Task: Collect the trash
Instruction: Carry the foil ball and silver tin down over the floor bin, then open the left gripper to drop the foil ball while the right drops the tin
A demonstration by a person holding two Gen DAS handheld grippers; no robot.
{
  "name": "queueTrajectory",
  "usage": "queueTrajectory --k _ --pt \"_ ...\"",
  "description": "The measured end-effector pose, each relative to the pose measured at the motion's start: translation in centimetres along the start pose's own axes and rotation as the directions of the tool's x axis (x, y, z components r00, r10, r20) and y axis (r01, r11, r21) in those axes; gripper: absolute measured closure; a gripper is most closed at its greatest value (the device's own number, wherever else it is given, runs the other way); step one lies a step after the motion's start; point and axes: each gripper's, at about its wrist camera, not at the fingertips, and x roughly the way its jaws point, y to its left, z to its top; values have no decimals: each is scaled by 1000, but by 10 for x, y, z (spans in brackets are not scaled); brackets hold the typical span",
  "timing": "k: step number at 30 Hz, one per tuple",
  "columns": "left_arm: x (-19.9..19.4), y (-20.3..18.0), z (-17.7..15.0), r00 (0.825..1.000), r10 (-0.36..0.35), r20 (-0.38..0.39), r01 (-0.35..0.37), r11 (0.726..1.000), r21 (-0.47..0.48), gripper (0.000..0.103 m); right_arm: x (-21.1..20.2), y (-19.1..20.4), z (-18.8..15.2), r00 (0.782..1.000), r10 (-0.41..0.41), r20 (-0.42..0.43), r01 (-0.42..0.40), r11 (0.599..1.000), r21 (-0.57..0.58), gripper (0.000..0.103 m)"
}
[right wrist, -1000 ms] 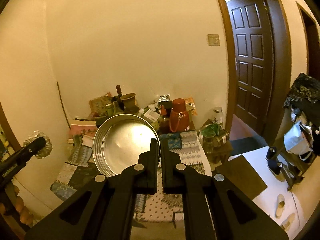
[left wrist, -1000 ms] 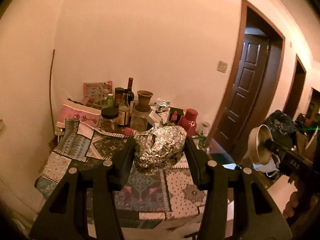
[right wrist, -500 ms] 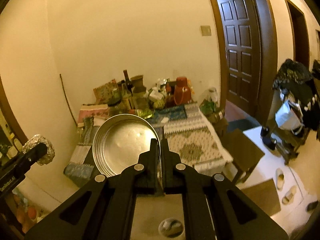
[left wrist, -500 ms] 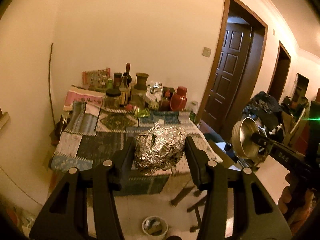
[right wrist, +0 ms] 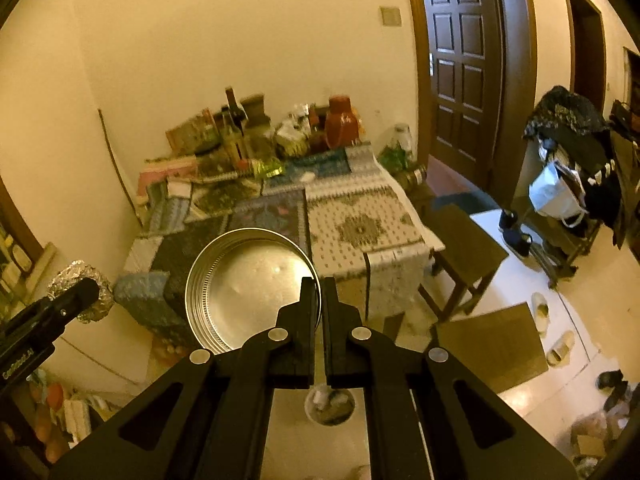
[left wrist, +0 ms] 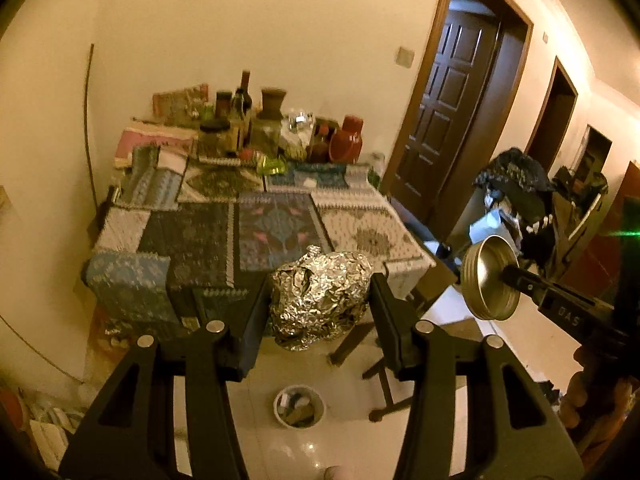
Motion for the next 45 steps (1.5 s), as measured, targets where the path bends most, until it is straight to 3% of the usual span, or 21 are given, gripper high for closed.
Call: queueTrajectory --k 6,12,21,28,30,31,32,33,40,45 --pt "53 0 -31 994 26 -103 -25 1000 11 54 46 -11 -32 995 5 -104 -4 1000 7 100" --pt "119 5 -77 977 55 -208 -58 998 -8 54 109 -27 -71 979 9 -205 -11 1000 -7 100" --pt "219 33 -174 926 91 -365 -127 989 -76 54 211 -50 -152 925 17 -380 -38 998 -47 100" --pt "273 59 -232 900 120 -420 -183 977 -114 54 273 -44 -196 896 97 -434 -133 990 -53 99" --pt "286 65 -244 895 123 -429 -192 974 -123 54 293 -40 -207 871 148 -468 -188 981 -40 91" --pt "292 67 -250 892 124 -436 -197 973 -125 54 303 -38 -213 854 160 -494 -204 978 -38 76" --pt "299 70 -256 888 126 -443 -201 972 -126 54 315 -37 -222 837 151 -527 -201 979 -40 67" --pt "306 71 -262 884 123 -451 -201 971 -128 54 321 -38 -227 832 138 -537 -190 981 -43 60" --pt "346 64 -293 853 83 -515 -172 977 -127 54 335 -56 -251 824 79 -561 -144 987 -74 60" --pt "374 51 -308 827 29 -561 -128 982 -137 53 338 -72 -246 822 53 -567 -112 991 -71 60"
